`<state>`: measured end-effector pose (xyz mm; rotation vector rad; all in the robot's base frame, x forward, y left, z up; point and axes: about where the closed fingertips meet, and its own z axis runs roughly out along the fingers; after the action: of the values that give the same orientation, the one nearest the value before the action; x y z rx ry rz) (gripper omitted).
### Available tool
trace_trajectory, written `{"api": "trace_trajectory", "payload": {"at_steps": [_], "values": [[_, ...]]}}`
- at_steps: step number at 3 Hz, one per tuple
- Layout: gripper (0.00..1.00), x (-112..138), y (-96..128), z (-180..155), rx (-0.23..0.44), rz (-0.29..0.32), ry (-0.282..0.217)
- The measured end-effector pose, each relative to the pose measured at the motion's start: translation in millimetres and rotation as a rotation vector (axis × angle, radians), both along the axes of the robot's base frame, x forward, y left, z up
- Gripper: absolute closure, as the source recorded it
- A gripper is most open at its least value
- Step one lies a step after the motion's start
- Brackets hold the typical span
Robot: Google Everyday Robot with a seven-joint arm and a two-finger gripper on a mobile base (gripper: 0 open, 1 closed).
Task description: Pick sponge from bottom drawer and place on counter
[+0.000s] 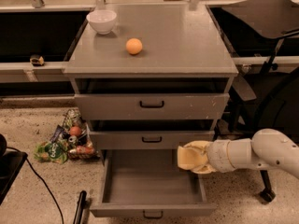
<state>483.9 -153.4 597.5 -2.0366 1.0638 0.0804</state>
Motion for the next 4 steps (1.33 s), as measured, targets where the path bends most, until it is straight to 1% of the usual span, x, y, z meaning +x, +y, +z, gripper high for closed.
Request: {"api": "trace_trajectory", "payload": {"at_steps": [1, 2, 3, 4], "values": [[1.0, 0, 0, 0, 0.0, 0.0, 0.001], [1.0, -2, 0, 51, -0.034, 0.016, -0.088], [1.0, 1, 7, 137, -0.157, 0.038, -0.216], [1.0, 13, 15, 239, -0.313, 0.037, -0.363]]}}
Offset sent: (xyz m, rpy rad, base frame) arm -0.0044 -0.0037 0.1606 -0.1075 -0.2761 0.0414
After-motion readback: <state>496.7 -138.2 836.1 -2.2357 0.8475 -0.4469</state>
